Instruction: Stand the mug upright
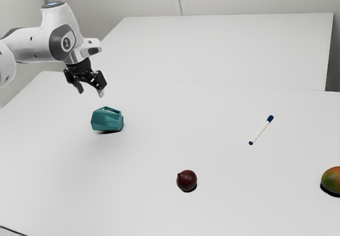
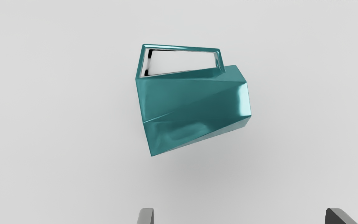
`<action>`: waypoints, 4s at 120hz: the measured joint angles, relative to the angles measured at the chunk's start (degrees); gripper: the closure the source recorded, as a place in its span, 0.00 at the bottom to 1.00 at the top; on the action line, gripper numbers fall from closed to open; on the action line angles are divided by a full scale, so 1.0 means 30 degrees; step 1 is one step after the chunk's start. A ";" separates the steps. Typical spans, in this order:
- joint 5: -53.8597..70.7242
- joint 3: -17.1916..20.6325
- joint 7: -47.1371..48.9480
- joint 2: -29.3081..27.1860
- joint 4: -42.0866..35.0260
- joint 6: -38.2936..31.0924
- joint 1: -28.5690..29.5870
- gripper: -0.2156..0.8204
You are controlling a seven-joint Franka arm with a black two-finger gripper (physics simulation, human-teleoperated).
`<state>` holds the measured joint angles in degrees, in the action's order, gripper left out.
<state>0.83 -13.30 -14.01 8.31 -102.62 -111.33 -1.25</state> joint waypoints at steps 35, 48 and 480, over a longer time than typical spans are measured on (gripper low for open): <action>-0.3583 -0.0900 -0.1948 0.1300 0.1145 -0.0097 0.2874 0.21; -0.5559 -0.0939 -0.3688 0.3136 0.3264 0.1084 0.3803 0.21; -0.0227 -0.2604 -0.2128 -0.2757 -0.8613 -0.7080 -0.6354 0.97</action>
<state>0.15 -21.12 -20.39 0.04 -128.46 -132.57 -20.31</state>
